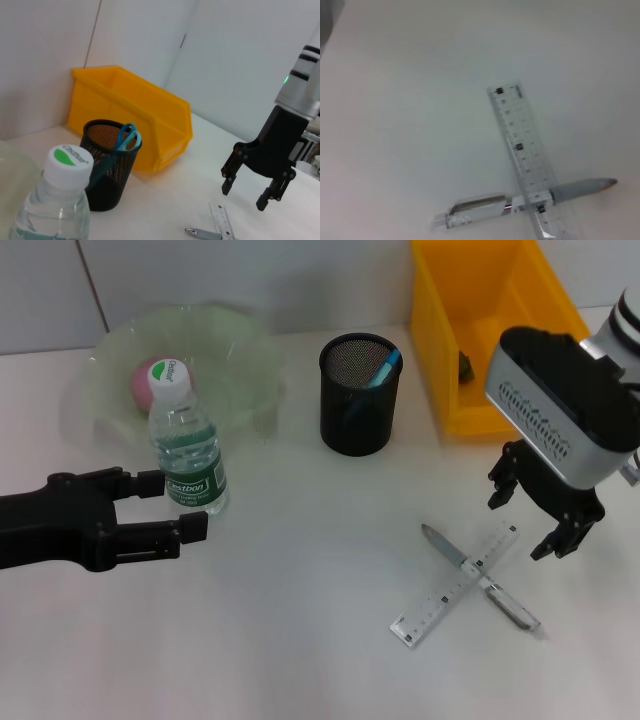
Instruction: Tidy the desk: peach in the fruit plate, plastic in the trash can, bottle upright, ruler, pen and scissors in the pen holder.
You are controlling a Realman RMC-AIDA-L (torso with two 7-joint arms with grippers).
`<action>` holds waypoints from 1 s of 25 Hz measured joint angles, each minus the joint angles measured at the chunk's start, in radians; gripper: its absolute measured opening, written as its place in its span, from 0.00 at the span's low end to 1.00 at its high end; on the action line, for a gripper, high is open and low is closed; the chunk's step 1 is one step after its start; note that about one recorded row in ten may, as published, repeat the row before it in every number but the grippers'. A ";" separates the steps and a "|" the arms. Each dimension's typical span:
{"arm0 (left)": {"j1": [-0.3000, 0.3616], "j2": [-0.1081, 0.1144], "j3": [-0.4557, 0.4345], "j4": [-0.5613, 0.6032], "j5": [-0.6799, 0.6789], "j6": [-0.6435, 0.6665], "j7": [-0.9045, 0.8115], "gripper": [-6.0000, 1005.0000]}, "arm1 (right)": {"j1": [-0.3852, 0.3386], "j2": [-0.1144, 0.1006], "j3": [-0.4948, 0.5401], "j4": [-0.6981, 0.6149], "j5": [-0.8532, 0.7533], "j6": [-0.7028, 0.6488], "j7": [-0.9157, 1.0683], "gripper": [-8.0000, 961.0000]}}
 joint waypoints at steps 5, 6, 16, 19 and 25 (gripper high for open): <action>0.010 0.000 0.009 -0.002 -0.005 0.000 -0.004 0.84 | -0.006 0.010 -0.017 0.027 -0.001 0.041 -0.045 0.73; 0.010 0.000 0.009 -0.002 -0.005 0.000 -0.004 0.84 | -0.006 0.010 -0.020 0.037 -0.002 0.049 -0.052 0.73; 0.005 -0.001 0.009 -0.009 -0.017 -0.006 -0.015 0.84 | 0.015 0.011 -0.048 0.126 -0.002 0.137 -0.133 0.73; 0.004 -0.001 0.009 -0.015 -0.024 -0.009 -0.016 0.84 | 0.027 0.011 -0.058 0.163 0.000 0.162 -0.149 0.73; 0.013 -0.002 0.010 -0.016 -0.042 -0.012 -0.017 0.84 | 0.040 0.012 -0.076 0.190 0.002 0.179 -0.173 0.73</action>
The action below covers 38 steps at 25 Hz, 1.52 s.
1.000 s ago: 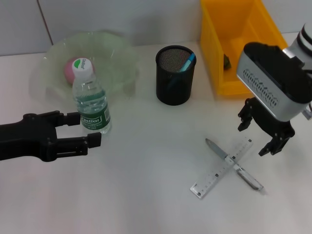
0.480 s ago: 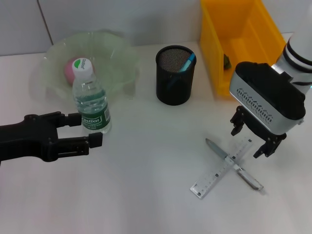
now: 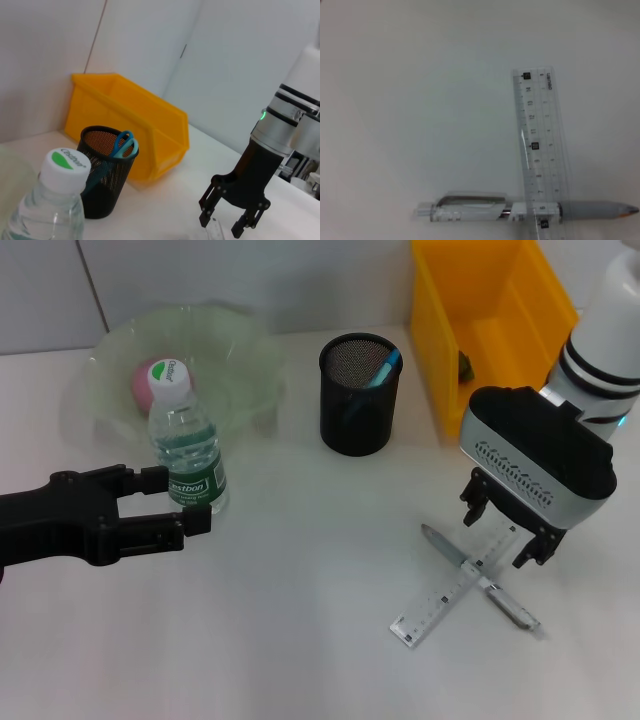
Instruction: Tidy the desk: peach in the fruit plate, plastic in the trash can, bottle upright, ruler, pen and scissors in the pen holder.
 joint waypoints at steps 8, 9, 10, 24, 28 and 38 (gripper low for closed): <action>0.004 0.000 0.000 -0.011 -0.011 0.000 -0.002 0.84 | 0.025 0.004 -0.021 0.050 0.006 0.029 -0.011 0.73; 0.004 0.000 0.000 -0.011 -0.011 0.001 -0.002 0.84 | 0.025 0.005 -0.021 0.050 0.008 0.028 -0.013 0.73; 0.004 0.000 0.000 -0.011 -0.012 0.001 -0.002 0.84 | 0.026 0.005 -0.022 0.050 0.011 0.028 -0.016 0.73; 0.006 0.000 0.000 -0.011 -0.027 0.008 -0.002 0.83 | 0.027 0.005 -0.072 0.068 0.035 0.039 -0.017 0.73; 0.007 0.000 0.000 -0.011 -0.027 0.008 -0.002 0.83 | 0.026 0.005 -0.083 0.072 0.033 0.045 -0.014 0.72; 0.012 0.000 0.000 -0.008 -0.028 0.008 -0.009 0.83 | 0.025 0.005 -0.101 0.074 0.031 0.055 -0.013 0.69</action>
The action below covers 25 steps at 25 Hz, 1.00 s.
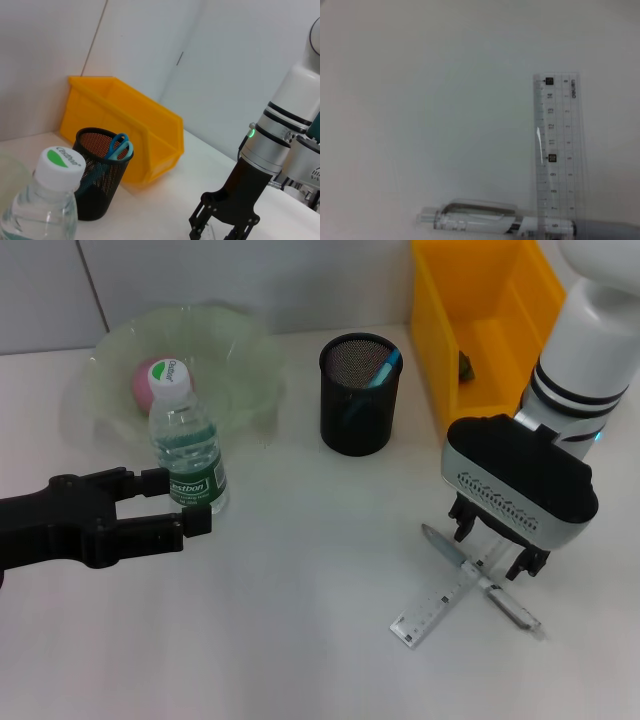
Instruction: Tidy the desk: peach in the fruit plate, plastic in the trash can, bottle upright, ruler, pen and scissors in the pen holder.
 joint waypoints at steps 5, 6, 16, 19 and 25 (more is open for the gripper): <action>0.002 0.000 0.001 0.001 -0.006 0.000 -0.001 0.83 | 0.001 -0.002 -0.011 0.016 -0.001 0.011 0.001 0.67; 0.002 0.000 0.001 0.001 -0.008 0.000 -0.001 0.83 | 0.001 -0.002 -0.013 0.019 -0.001 0.014 0.001 0.67; 0.003 0.000 0.002 0.004 -0.011 0.000 -0.003 0.83 | -0.001 -0.003 -0.023 0.016 -0.001 0.027 0.004 0.64; 0.003 0.000 0.001 0.006 -0.015 0.001 -0.003 0.83 | -0.001 -0.003 -0.026 0.022 -0.007 0.031 0.003 0.63; 0.006 0.001 0.001 0.006 -0.024 0.002 -0.003 0.83 | -0.004 -0.003 -0.036 0.024 -0.011 0.043 0.002 0.42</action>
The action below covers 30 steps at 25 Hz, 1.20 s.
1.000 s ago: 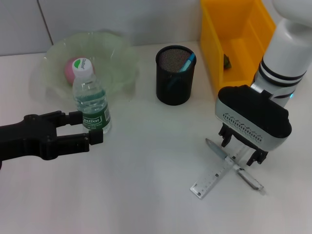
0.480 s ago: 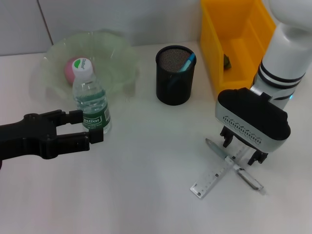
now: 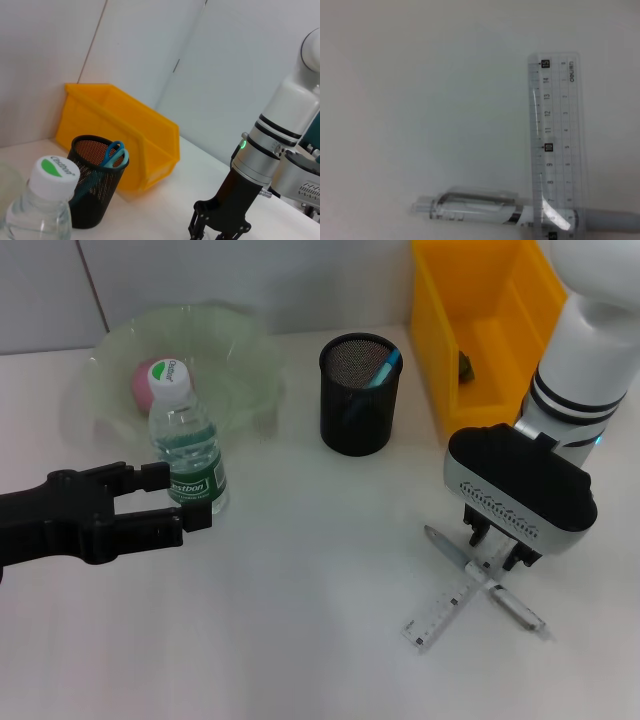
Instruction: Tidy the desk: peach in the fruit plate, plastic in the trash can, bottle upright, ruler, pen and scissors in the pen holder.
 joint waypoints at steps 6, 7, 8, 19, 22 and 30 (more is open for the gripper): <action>0.001 0.001 0.000 0.001 -0.002 0.003 0.000 0.83 | -0.002 0.000 0.016 -0.021 0.006 -0.013 0.000 0.41; 0.001 0.001 0.000 0.001 -0.002 0.003 0.000 0.83 | -0.005 0.000 0.026 -0.035 0.008 -0.026 0.002 0.41; 0.001 0.001 0.000 0.001 -0.002 0.003 0.000 0.83 | -0.010 0.001 0.041 -0.055 0.010 -0.041 0.003 0.41; -0.006 0.003 -0.003 -0.010 -0.002 0.012 0.010 0.83 | -0.122 -0.003 0.272 -0.357 0.190 -0.254 0.007 0.41; -0.006 0.003 0.000 -0.010 -0.002 0.017 0.011 0.83 | -0.156 -0.005 0.336 -0.385 0.258 -0.263 0.003 0.41; -0.013 0.005 -0.019 -0.002 -0.002 0.028 0.010 0.83 | -0.239 -0.016 0.523 -0.374 0.418 -0.252 -0.006 0.41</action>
